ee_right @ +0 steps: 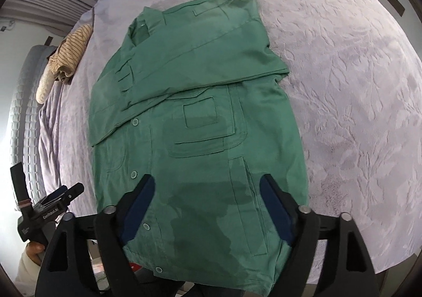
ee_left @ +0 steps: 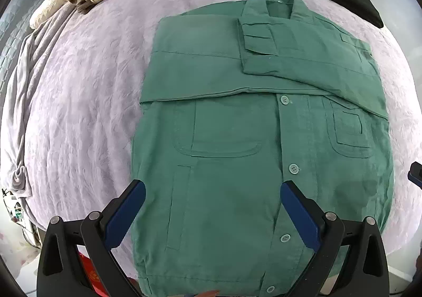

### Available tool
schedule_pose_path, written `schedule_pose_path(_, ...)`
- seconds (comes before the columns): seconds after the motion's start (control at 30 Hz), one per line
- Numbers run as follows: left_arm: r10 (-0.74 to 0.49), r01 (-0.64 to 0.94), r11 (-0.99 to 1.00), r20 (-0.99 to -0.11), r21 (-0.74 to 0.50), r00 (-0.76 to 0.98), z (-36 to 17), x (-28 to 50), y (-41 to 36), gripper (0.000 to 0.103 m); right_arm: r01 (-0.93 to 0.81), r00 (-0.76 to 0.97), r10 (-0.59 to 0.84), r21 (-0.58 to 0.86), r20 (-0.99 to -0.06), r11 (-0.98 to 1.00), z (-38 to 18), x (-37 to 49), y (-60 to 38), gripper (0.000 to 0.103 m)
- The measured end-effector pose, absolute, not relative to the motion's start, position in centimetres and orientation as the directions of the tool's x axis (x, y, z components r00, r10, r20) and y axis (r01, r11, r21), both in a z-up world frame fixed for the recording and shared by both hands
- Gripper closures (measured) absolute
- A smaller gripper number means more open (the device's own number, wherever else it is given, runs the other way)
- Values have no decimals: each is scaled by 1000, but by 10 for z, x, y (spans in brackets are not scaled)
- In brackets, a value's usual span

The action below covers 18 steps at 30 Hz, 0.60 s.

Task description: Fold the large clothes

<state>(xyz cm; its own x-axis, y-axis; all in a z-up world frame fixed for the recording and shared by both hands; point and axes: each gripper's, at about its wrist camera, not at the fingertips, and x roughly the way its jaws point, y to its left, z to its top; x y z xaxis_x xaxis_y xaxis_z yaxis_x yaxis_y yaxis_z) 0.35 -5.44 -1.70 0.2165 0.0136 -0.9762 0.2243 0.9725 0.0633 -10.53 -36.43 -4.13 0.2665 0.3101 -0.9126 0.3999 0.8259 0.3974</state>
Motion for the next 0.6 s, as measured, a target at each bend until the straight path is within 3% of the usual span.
schedule_pose_path(0.6, 44, 200, 976, -974, 89, 221, -10, -7, -51, 1, 375, 180, 370, 411, -912, 831, -55, -98, -348, 16)
